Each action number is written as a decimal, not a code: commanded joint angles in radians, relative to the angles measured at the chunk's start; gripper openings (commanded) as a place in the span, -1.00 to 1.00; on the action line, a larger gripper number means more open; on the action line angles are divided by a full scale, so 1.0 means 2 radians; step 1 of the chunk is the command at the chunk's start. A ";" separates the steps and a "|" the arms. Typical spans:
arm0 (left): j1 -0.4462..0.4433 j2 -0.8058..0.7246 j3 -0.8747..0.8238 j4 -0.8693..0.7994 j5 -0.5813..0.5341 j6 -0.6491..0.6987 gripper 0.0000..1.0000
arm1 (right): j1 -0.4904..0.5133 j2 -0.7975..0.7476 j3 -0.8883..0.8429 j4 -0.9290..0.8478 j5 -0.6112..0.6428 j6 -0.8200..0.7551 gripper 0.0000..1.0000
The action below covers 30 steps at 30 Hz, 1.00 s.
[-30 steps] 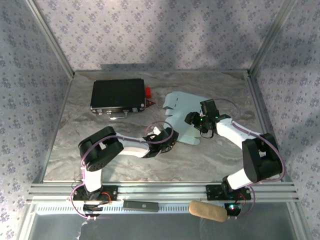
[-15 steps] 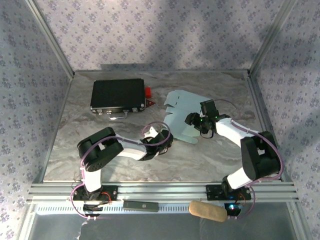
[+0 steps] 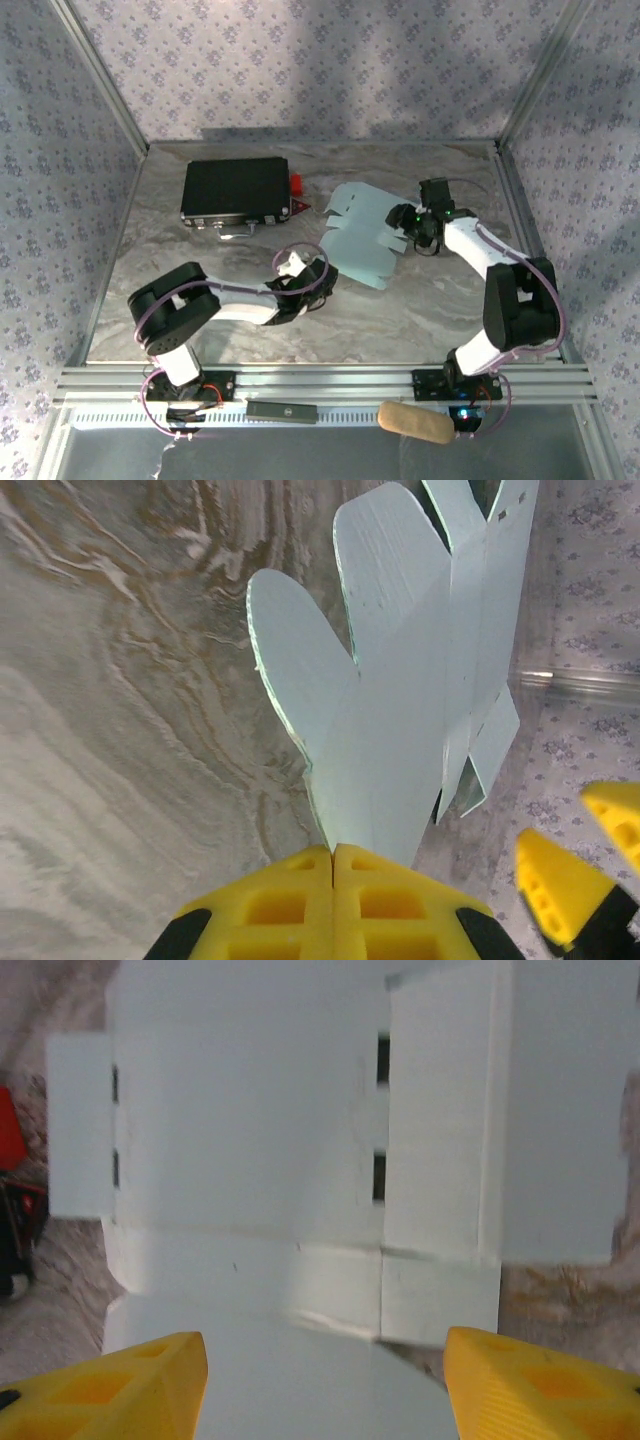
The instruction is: Fold the paper box
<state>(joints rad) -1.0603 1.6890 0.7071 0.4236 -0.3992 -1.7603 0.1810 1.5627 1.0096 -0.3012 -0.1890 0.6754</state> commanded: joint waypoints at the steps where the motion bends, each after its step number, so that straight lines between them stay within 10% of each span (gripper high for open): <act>1: -0.002 -0.031 -0.008 -0.022 -0.018 0.019 -1.00 | 0.014 0.002 0.014 -0.041 0.005 -0.019 0.32; 10: -0.001 -0.068 0.006 -0.057 -0.020 0.062 -1.00 | 0.151 -0.190 -0.110 -0.068 0.139 0.083 0.25; 14: -0.001 -0.068 0.008 -0.048 -0.017 0.068 -1.00 | 0.228 -0.297 -0.195 -0.069 0.156 0.290 0.06; 21: -0.001 -0.064 0.008 -0.033 -0.009 0.073 -1.00 | 0.405 -0.362 -0.279 0.021 0.306 0.589 0.38; 30: 0.006 -0.093 -0.005 -0.039 0.008 0.092 -1.00 | 0.359 -0.267 -0.312 0.184 0.214 0.639 0.57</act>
<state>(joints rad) -1.0588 1.5391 0.6975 0.3401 -0.3996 -1.6119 0.9112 0.9924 0.4263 -0.0883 0.2668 1.8256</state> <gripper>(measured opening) 0.046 0.789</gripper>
